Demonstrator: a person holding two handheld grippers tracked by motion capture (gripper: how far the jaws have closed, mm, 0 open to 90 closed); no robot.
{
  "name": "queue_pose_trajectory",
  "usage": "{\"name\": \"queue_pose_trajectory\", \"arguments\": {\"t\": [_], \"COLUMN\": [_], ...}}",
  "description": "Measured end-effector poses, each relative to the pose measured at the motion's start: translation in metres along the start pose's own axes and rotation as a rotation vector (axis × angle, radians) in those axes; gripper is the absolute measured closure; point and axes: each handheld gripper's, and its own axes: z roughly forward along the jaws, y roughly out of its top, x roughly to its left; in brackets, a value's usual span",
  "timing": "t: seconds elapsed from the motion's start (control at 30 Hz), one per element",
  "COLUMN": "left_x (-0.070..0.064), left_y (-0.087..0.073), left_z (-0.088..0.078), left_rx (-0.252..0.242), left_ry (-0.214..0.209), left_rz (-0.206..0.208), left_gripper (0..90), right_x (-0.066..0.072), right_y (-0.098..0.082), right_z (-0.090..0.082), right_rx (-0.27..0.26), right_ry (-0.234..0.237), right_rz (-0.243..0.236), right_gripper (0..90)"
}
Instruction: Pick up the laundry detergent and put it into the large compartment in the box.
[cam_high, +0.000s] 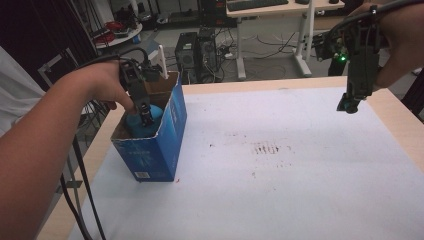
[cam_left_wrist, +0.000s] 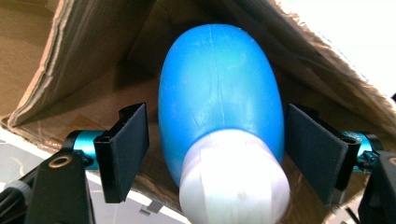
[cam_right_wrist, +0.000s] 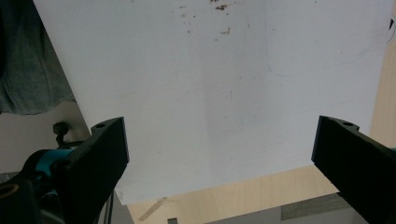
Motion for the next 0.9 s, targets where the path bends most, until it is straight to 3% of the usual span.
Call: {"name": "queue_pose_trajectory", "arguments": {"t": [0.23, 0.3, 0.67, 0.9], "left_x": [-0.001, -0.004, -0.012, -0.022], "left_y": [-0.004, -0.004, -0.004, 0.002], "left_z": [-0.009, -0.016, -0.049, -0.064], "left_rx": [-0.007, -0.015, -0.034, -0.039], "left_ry": [0.000, 0.013, 0.032, 0.029], "left_rz": [-0.003, 0.002, 0.033, 0.091], "left_gripper": [20.3, 15.8, 11.9, 6.6], "right_x": [0.000, 0.000, -0.001, -0.002], "right_y": [-0.002, -0.001, -0.001, -0.002], "right_z": [-0.002, -0.001, -0.002, -0.001], "right_rx": [-0.006, -0.008, -0.010, -0.015], "right_ry": [-0.002, 0.000, 0.000, 0.001], "right_rz": [0.000, 0.004, 0.002, 0.002], "right_gripper": [2.9, 2.9, 2.9, 2.9]}}
